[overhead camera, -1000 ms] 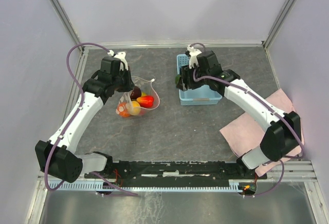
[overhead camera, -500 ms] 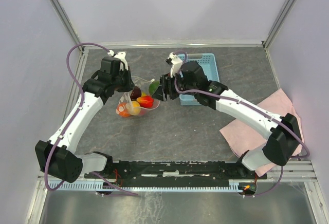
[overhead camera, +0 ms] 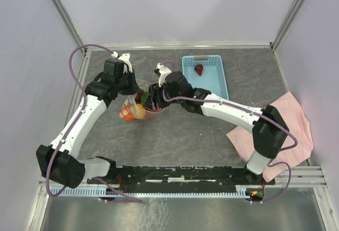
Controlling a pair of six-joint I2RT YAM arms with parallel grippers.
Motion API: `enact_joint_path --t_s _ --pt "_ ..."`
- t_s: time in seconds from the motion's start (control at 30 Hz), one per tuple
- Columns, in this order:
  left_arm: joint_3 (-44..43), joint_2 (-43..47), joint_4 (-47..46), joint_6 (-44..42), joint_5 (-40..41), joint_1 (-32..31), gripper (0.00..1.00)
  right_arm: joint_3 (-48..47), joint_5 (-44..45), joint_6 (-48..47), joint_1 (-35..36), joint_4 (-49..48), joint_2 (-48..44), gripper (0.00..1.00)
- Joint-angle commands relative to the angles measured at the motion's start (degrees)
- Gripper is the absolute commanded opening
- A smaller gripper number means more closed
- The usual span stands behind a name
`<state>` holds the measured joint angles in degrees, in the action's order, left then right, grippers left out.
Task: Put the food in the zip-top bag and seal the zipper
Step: Place the fake fruit in the zipper food storage bag.
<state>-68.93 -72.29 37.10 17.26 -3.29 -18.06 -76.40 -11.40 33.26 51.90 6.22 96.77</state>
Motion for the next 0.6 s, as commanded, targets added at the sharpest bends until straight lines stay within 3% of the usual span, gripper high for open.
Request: enact_joint_path --t_s 0.0,0.57 --pt "-1.0 0.4 -2.5 -1.1 -1.8 0.3 0.03 -3.8 7.2 1.7 -0.1 -3.5 1.9 0.47" --pt "-0.8 0.4 -2.9 -1.1 -5.2 0.4 0.03 -4.3 21.7 8.3 0.0 -18.0 10.1 0.50"
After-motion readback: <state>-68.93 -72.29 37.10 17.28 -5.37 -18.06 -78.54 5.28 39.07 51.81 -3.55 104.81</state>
